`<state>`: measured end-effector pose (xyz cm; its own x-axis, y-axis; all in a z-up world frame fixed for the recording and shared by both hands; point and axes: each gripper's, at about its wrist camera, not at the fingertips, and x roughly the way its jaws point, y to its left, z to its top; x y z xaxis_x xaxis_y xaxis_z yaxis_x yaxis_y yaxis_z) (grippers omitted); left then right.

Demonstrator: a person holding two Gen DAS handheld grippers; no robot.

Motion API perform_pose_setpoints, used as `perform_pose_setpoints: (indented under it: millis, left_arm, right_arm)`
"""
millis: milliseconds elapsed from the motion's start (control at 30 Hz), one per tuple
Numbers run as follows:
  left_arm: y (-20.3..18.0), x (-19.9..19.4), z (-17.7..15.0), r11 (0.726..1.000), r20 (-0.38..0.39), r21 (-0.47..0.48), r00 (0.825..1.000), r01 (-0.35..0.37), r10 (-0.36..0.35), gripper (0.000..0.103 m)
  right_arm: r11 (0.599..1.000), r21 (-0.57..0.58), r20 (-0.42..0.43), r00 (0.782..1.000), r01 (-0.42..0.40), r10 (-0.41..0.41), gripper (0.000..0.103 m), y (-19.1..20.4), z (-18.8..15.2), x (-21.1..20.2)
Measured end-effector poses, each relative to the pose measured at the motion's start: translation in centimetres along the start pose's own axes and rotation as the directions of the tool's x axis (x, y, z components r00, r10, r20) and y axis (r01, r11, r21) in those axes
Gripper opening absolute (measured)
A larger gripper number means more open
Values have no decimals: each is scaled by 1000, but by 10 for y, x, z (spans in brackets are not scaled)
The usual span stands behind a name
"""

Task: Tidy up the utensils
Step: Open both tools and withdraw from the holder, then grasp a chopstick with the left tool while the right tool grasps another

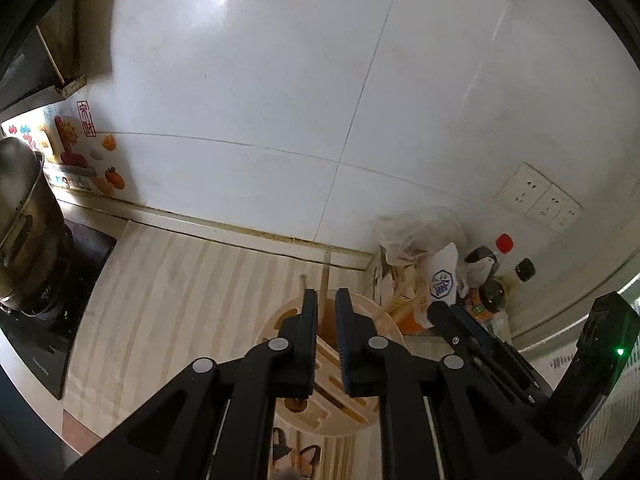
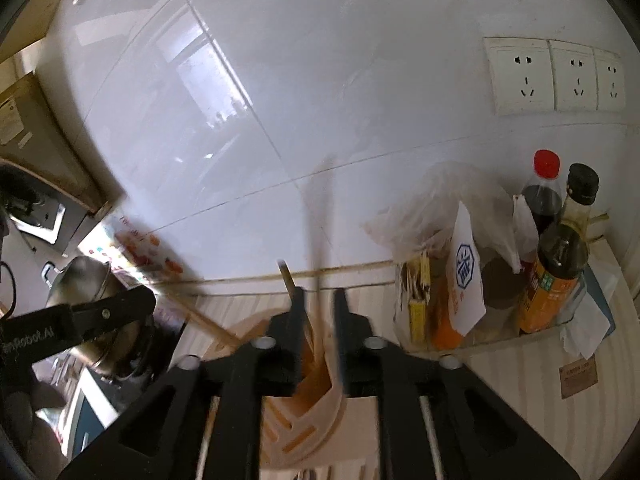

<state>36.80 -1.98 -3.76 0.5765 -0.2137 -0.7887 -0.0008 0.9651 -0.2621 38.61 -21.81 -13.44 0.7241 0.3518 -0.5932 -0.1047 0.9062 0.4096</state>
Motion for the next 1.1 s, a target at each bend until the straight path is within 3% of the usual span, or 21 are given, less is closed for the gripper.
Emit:
perform_pose_setpoints:
  millis: [33,67,133,233,267,333,433,533,600,733,800,833,900,967,1100]
  left_arm:
    - [1,-7,-1,1000,10,6,1000,-7,7,25]
    - [2,-12,-3,1000,20,10,1000,-14,14,46]
    - [6,-24,-7,999,45,10,998,-36,35,74]
    - [16,-41,-20,997,90,26,994,-71,69,81]
    - [20,-43,-26,995,92,37,991,-96,92,93]
    - [30,-44,-41,990,98,55,987,-132,127,103]
    - [43,-31,-63,978,67,78,980,-195,190,103]
    - [60,-2,-95,972,-36,87,975,-216,220,103]
    - [70,22,-123,962,-107,99,958,-254,264,103]
    - [82,76,-181,963,-298,112,916,-245,267,99]
    - [83,99,-203,970,-379,109,893,-216,242,88]
    - [82,107,-214,972,-410,110,882,-206,233,78]
    - [78,126,-233,982,-484,102,855,-157,187,69]
    - [72,137,-246,984,-516,113,839,-136,176,59]
    - [60,147,-258,978,-522,165,829,-131,199,56]
  right_arm:
    - [1000,1,-1,1000,-6,6,39,0,-1,-4]
    - [1000,4,5,1000,-15,15,46,-1,-3,-10]
    - [1000,8,14,1000,-22,22,48,-1,-4,-20]
    - [1000,20,24,1000,-9,9,51,-6,-9,-40]
    - [1000,22,25,1000,7,-8,53,-8,-12,-46]
    - [999,29,19,999,39,-40,58,-12,-20,-57]
    - [994,49,-30,995,100,-99,64,-20,-40,-64]
    - [987,58,-108,983,152,-145,71,-28,-71,-60]
    - [981,45,-191,966,187,-175,71,-34,-97,-49]
    - [972,60,-385,904,225,-185,66,-52,-155,-17]
    - [968,74,-484,857,240,-176,48,-62,-185,3]
    - [967,87,-516,841,239,-161,45,-67,-197,10]
    - [961,93,-565,809,259,-163,41,-74,-215,21]
    - [957,95,-594,787,274,-166,38,-80,-229,28]
    - [956,74,-613,769,285,-182,38,-82,-242,28]
